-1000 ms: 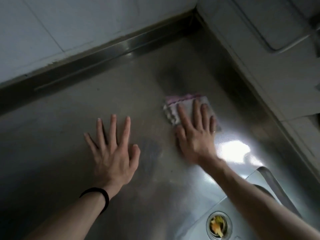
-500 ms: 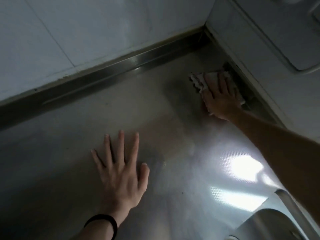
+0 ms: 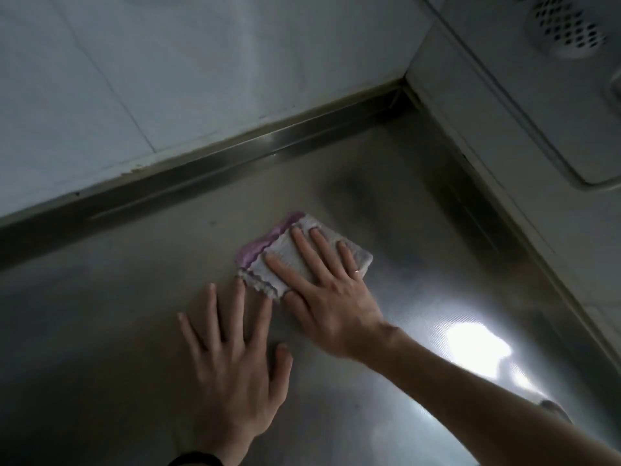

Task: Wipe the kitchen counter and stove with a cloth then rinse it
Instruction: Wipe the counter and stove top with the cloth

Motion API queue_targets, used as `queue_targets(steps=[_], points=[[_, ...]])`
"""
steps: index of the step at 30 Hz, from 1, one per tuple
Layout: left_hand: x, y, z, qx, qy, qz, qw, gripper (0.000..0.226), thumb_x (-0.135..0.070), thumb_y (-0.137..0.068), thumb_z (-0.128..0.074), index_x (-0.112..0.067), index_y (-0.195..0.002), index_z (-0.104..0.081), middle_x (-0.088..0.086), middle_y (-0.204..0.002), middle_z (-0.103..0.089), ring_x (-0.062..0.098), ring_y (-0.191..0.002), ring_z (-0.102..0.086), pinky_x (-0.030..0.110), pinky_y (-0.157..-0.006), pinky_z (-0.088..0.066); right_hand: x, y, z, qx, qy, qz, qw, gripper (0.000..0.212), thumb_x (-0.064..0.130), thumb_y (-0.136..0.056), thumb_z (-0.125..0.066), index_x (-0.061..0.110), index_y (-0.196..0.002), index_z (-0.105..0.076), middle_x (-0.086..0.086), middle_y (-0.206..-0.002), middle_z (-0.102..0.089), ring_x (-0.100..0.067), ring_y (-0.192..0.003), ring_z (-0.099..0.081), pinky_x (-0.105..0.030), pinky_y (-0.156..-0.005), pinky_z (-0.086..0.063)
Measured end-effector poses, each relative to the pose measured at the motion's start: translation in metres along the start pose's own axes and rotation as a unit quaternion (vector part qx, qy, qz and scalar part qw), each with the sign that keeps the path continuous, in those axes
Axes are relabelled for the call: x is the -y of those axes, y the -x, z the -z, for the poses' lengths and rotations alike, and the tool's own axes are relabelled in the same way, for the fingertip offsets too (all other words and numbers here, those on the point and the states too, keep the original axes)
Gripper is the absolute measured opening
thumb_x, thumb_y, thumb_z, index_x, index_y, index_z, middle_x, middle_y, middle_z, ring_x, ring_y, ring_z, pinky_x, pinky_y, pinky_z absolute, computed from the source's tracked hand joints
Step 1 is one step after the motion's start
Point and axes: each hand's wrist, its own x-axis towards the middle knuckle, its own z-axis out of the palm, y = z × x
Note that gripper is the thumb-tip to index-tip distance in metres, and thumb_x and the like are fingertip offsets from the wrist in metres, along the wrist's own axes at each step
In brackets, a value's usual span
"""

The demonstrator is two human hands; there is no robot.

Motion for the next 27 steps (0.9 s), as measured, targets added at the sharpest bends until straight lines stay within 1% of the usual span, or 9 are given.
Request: queue_targets(steps=[3, 5, 8, 12, 15, 18, 20, 23, 27], points=[[0.002, 0.0, -0.004, -0.014, 0.01, 0.002, 1.0, 0.085, -0.054, -0.081, -0.051, -0.022, -0.159, -0.044, 0.018, -0.168, -0.035, 0.053, -0.152, -0.031, 0.079, -0.117, -0.016, -0.061, -0.028, 0.021, 0.012, 0.058, 0.009, 0.998, 0.059, 0.055, -0.105, -0.008, 0.047, -0.163, -0.002, -0.001, -0.175, 0.009, -0.027, -0.161, 0.01, -0.051, -0.129, 0.007], [0.001, 0.001, -0.003, -0.017, 0.015, 0.002, 1.0, 0.086, -0.053, -0.081, -0.051, -0.023, -0.161, -0.04, 0.017, -0.168, -0.034, 0.053, -0.152, -0.03, 0.079, -0.117, -0.017, -0.106, -0.055, 0.038, -0.012, 0.052, -0.084, 0.995, 0.062, 0.054, -0.104, -0.006, 0.041, -0.164, -0.002, -0.006, -0.176, 0.004, -0.031, -0.162, 0.005, -0.054, -0.129, -0.001], [-0.002, 0.002, 0.001, -0.019, 0.019, 0.004, 1.0, 0.084, -0.052, -0.083, -0.05, -0.022, -0.161, -0.039, 0.017, -0.169, -0.033, 0.052, -0.154, -0.028, 0.079, -0.117, -0.017, -0.161, -0.092, 0.056, -0.064, -0.015, -0.215, 0.975, 0.06, 0.049, -0.109, -0.022, 0.033, -0.166, -0.011, -0.009, -0.175, -0.002, -0.036, -0.161, 0.0, -0.056, -0.128, -0.003], [-0.004, 0.002, 0.002, -0.018, 0.024, 0.007, 1.0, 0.083, -0.05, -0.084, -0.05, -0.024, -0.162, -0.037, 0.015, -0.17, -0.031, 0.05, -0.156, -0.024, 0.08, -0.117, -0.016, -0.168, -0.133, 0.051, -0.095, -0.037, -0.338, 0.936, 0.06, 0.052, -0.108, -0.021, 0.04, -0.165, -0.005, -0.008, -0.175, 0.004, -0.034, -0.161, 0.004, -0.055, -0.128, 0.003], [-0.005, 0.002, 0.003, -0.021, 0.025, 0.008, 0.999, 0.081, -0.05, -0.087, -0.048, -0.024, -0.162, -0.037, 0.014, -0.17, -0.03, 0.049, -0.156, -0.023, 0.08, -0.118, -0.015, -0.155, -0.143, 0.05, -0.114, -0.067, -0.368, 0.92, 0.06, 0.052, -0.108, -0.023, 0.041, -0.165, -0.007, -0.007, -0.175, 0.005, -0.033, -0.161, 0.005, -0.055, -0.127, 0.005], [-0.006, 0.002, 0.005, -0.009, 0.022, 0.009, 1.0, 0.08, -0.05, -0.088, -0.047, -0.025, -0.163, -0.036, 0.015, -0.17, -0.031, 0.05, -0.157, -0.022, 0.078, -0.119, -0.013, -0.121, -0.133, 0.05, -0.104, -0.039, -0.324, 0.94, 0.061, 0.049, -0.11, -0.024, 0.035, -0.166, -0.007, -0.011, -0.175, 0.003, -0.037, -0.161, 0.005, -0.058, -0.127, 0.001], [-0.005, 0.001, 0.004, 0.012, 0.009, 0.008, 1.0, 0.081, -0.051, -0.087, -0.046, -0.026, -0.163, -0.035, 0.017, -0.169, -0.032, 0.05, -0.156, -0.022, 0.078, -0.119, -0.014, -0.072, -0.116, 0.037, -0.101, -0.004, -0.232, 0.967, 0.059, 0.047, -0.11, -0.024, 0.035, -0.166, -0.01, -0.012, -0.175, 0.0, -0.038, -0.161, 0.003, -0.058, -0.128, -0.002], [-0.002, 0.001, 0.002, 0.038, -0.018, 0.012, 0.999, 0.079, -0.052, -0.086, -0.043, -0.016, -0.157, -0.046, 0.023, -0.163, -0.037, 0.052, -0.154, -0.024, 0.078, -0.118, -0.015, 0.024, -0.078, 0.002, -0.098, -0.054, -0.11, 0.988, 0.058, 0.049, -0.107, -0.024, 0.039, -0.164, -0.019, -0.01, -0.175, -0.002, -0.034, -0.161, 0.004, -0.056, -0.127, 0.006], [-0.001, 0.003, -0.001, 0.045, -0.054, 0.017, 0.997, 0.078, -0.051, -0.088, -0.04, 0.0, -0.143, -0.055, 0.031, -0.154, -0.041, 0.053, -0.151, -0.028, 0.078, -0.117, -0.017, 0.066, -0.061, -0.013, -0.082, -0.104, -0.094, 0.987, 0.055, 0.047, -0.109, -0.028, 0.043, -0.163, -0.023, -0.004, -0.176, 0.0, -0.027, -0.161, 0.006, -0.051, -0.127, 0.011]])
